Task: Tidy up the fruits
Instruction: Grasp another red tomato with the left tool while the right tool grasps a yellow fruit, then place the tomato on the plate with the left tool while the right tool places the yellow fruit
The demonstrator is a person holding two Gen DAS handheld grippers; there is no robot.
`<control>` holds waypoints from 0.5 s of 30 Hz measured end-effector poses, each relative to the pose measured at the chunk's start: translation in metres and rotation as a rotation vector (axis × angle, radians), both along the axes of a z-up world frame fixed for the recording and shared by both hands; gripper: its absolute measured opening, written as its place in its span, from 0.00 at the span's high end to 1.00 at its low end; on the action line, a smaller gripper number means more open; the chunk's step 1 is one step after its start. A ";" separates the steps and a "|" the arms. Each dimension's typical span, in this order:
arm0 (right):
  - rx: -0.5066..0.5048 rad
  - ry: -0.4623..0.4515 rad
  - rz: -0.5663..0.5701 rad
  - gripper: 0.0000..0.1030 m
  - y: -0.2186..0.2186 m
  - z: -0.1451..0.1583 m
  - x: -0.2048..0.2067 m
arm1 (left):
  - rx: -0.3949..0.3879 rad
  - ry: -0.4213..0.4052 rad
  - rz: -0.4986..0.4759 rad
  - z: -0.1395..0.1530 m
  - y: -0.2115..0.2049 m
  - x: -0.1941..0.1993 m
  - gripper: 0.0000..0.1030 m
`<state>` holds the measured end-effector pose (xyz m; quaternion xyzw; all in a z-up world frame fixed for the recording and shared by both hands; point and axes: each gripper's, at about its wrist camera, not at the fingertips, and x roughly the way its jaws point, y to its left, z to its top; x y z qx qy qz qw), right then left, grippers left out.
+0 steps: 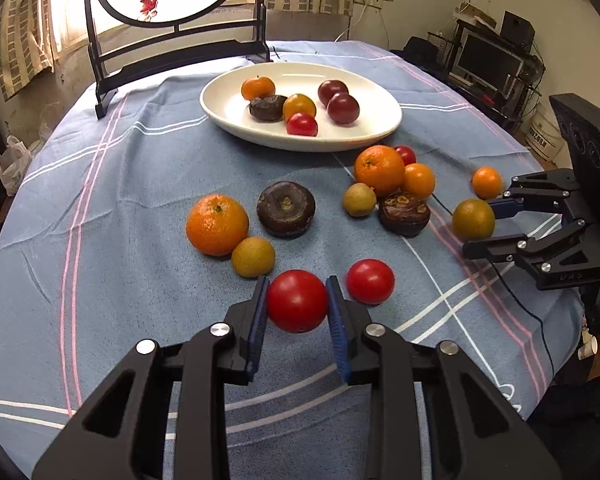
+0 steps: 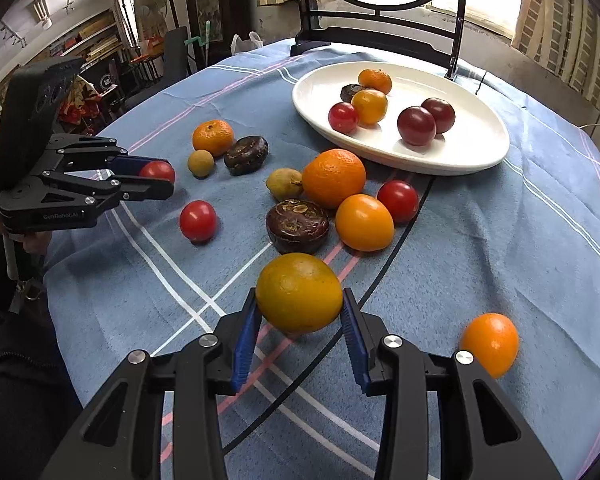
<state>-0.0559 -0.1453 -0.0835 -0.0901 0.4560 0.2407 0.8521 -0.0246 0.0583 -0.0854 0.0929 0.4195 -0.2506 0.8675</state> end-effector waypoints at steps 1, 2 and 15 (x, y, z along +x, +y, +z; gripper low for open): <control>0.003 -0.003 -0.003 0.61 -0.001 0.001 0.000 | -0.006 -0.011 0.001 0.005 0.000 -0.001 0.73; 0.007 -0.005 -0.004 0.61 -0.002 0.002 0.000 | -0.010 -0.025 0.002 0.010 -0.001 -0.001 0.73; 0.035 -0.117 -0.047 0.61 -0.018 0.041 0.008 | -0.027 -0.169 0.043 0.065 -0.025 0.028 0.73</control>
